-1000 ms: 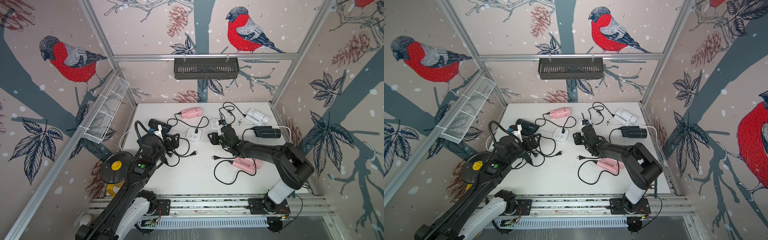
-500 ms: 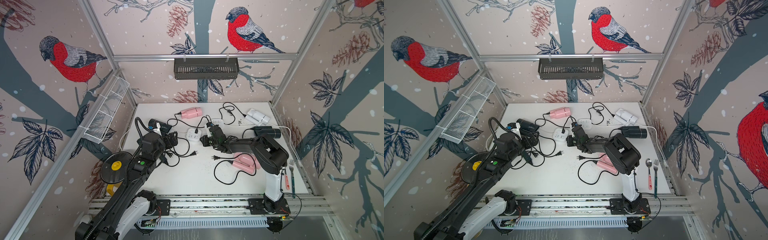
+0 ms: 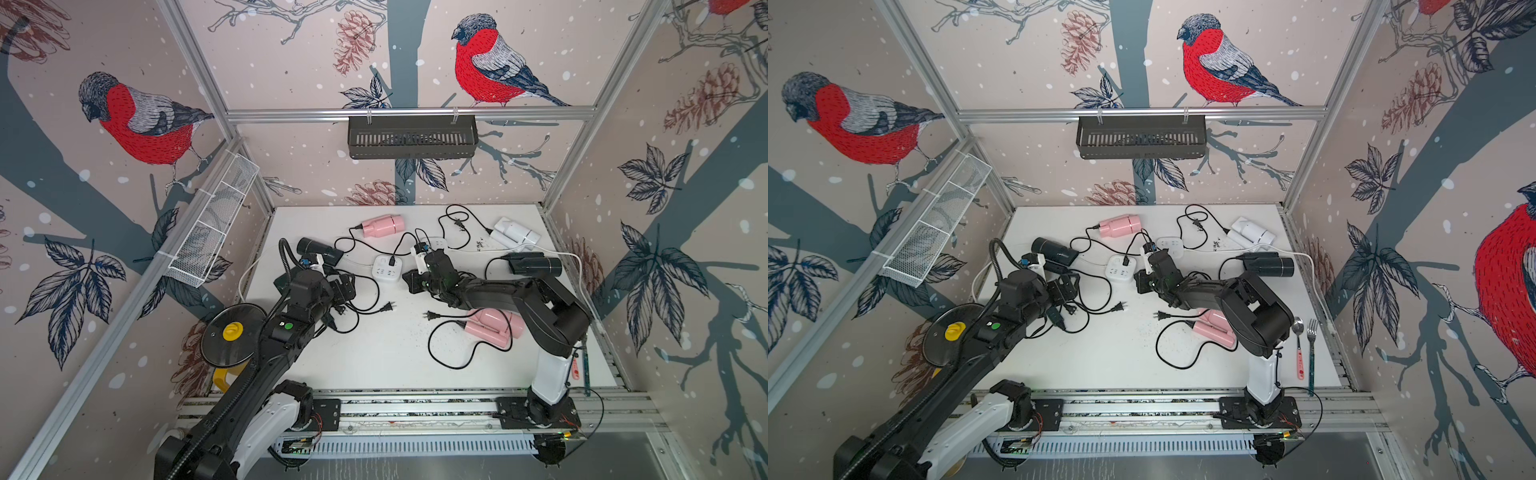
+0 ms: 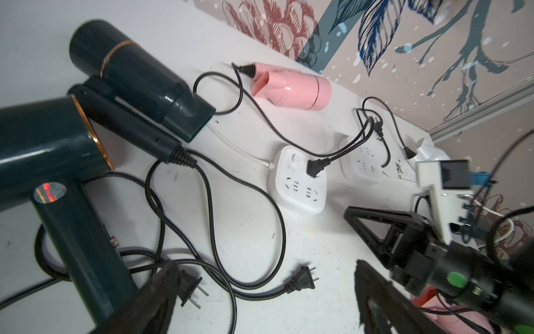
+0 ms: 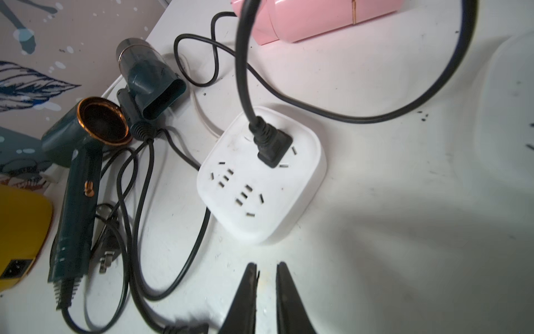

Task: Charge the blow dryers
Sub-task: Pick up the plug from the center of the board.

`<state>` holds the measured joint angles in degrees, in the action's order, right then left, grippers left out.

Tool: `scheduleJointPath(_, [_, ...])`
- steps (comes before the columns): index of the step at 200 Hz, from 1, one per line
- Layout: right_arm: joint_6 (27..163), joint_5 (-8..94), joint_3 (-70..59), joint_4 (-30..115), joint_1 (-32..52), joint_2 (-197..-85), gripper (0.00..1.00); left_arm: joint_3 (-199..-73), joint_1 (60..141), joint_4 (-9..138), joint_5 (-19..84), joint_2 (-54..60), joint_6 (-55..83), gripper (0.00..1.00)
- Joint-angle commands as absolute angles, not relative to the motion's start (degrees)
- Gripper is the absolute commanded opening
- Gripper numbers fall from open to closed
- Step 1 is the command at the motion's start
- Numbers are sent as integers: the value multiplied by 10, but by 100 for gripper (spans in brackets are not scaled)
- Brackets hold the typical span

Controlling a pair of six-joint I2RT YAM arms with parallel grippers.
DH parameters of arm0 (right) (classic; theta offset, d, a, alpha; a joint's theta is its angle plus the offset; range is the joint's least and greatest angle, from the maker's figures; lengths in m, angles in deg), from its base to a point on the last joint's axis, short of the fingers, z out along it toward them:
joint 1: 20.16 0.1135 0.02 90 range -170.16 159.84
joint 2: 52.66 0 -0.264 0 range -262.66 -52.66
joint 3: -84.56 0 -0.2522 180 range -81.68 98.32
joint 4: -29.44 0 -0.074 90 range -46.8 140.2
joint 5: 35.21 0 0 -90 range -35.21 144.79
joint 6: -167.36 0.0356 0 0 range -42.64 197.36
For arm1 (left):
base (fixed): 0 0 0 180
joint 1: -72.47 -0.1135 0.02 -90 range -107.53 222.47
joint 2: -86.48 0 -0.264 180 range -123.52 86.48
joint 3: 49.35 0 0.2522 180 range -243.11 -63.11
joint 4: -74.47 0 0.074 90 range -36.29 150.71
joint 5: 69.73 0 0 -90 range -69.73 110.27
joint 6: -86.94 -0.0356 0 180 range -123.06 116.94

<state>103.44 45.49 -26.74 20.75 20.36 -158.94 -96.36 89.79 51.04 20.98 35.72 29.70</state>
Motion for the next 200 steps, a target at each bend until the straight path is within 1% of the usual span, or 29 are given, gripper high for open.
scheduleJointPath(1, [965, 456, -294, 190, 203, -1553, 17, -960, 896, 510, 222, 323, 313, 85])
scheduleJointPath(41, [938, 472, -346, 172, 203, -1495, 17, -971, 897, 506, 224, 223, 326, 83])
scheduleJointPath(59, [942, 474, -370, 148, 203, -1477, 17, -990, 897, 496, 244, 168, 321, 81])
scheduleJointPath(79, [939, 483, -382, 146, 203, -1468, 17, -1001, 898, 505, 284, 116, 329, 72])
scheduleJointPath(86, [938, 490, -387, 143, 204, -1464, 18, -997, 901, 518, 300, 108, 336, 71])
scheduleJointPath(120, [935, 514, -403, 133, 198, -1447, 18, -975, 942, 560, 337, 115, 340, 65])
scheduleJointPath(142, [937, 512, -406, 130, 197, -1445, 18, -981, 976, 563, 359, 112, 308, 65])
scheduleJointPath(166, [933, 491, -405, 126, 197, -1447, 18, -983, 983, 555, 378, 96, 301, 64])
scheduleJointPath(184, [919, 436, -401, 126, 197, -1453, 18, -975, 983, 550, 357, 117, 317, 63])
scheduleJointPath(200, [902, 401, -390, 137, 207, -1465, 20, -981, 978, 513, 297, 145, 341, 65])
